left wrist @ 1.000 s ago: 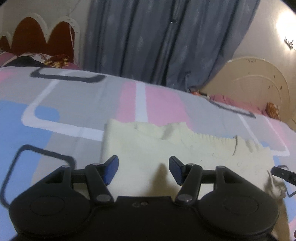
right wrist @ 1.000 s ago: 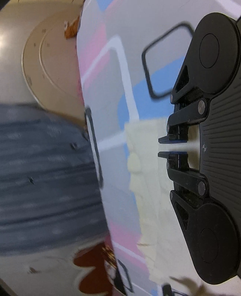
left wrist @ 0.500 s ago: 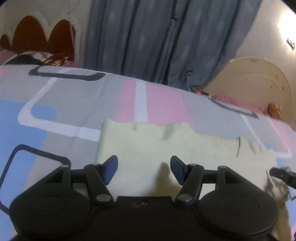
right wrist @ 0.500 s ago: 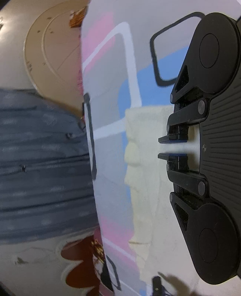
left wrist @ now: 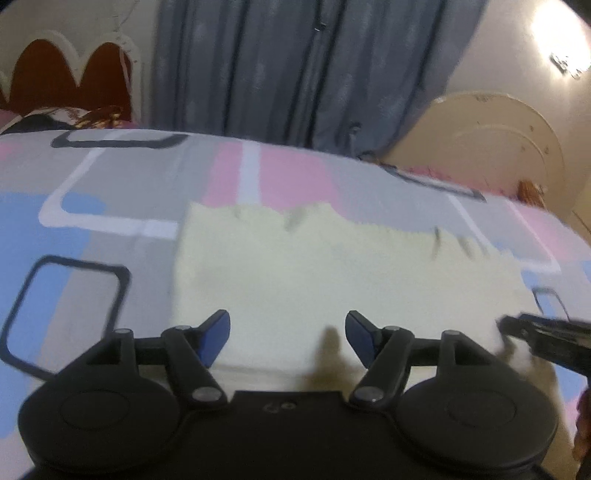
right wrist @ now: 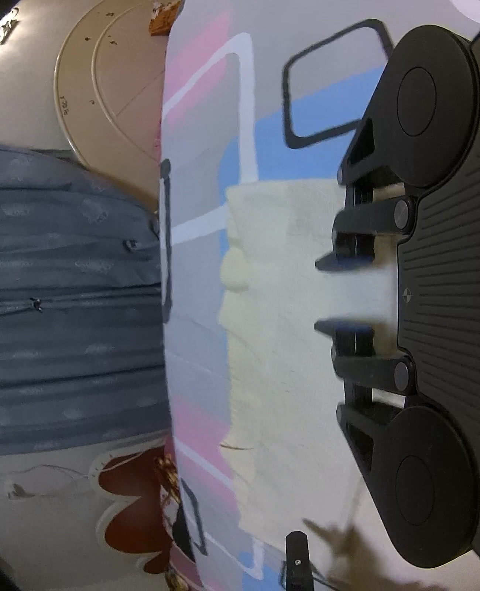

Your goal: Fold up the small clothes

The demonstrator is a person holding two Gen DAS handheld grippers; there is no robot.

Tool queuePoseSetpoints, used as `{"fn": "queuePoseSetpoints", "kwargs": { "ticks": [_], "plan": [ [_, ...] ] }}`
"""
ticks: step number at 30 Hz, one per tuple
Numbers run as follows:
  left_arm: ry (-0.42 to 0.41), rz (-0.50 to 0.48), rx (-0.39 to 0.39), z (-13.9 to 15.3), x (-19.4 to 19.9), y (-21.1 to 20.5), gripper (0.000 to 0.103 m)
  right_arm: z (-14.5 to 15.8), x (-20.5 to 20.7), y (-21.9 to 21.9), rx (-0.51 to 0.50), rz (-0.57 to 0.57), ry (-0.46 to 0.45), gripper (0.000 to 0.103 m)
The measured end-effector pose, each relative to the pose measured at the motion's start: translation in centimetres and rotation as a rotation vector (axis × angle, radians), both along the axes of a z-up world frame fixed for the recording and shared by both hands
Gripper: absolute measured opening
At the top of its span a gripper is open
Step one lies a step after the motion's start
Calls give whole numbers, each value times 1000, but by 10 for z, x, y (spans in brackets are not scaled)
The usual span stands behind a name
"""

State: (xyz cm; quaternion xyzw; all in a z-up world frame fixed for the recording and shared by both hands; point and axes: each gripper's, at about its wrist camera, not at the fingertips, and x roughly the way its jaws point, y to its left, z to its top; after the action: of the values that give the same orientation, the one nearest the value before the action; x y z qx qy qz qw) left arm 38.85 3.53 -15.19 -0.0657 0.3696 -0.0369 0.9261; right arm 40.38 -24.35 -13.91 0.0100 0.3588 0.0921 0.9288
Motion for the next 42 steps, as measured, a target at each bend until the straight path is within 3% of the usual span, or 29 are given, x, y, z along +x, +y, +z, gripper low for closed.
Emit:
{"fn": "queuePoseSetpoints", "kwargs": {
  "ticks": [3,6,14,20,30,37,42],
  "plan": [
    [23,1,24,-11,-2,-3,69,-5,-2,-1,-29,-8,2,33],
    [22,27,-7,-5,-8,-1,69,2,-4,-5,2,-21,16,33],
    [35,-32,-46,-2,-36,-21,70,7,-37,17,29,89,19,33],
    [62,-43,22,-17,-44,-30,70,-8,-45,26,-25,113,38,34],
    [90,-3,28,-5,-64,-23,70,-5,-67,0,-88,53,38,35],
    [75,-46,22,6,-90,-47,71,9,-105,17,-31,169,19,35],
    [115,-54,38,-8,-118,-52,72,2,-134,32,-13,250,53,35]
  ]
}}
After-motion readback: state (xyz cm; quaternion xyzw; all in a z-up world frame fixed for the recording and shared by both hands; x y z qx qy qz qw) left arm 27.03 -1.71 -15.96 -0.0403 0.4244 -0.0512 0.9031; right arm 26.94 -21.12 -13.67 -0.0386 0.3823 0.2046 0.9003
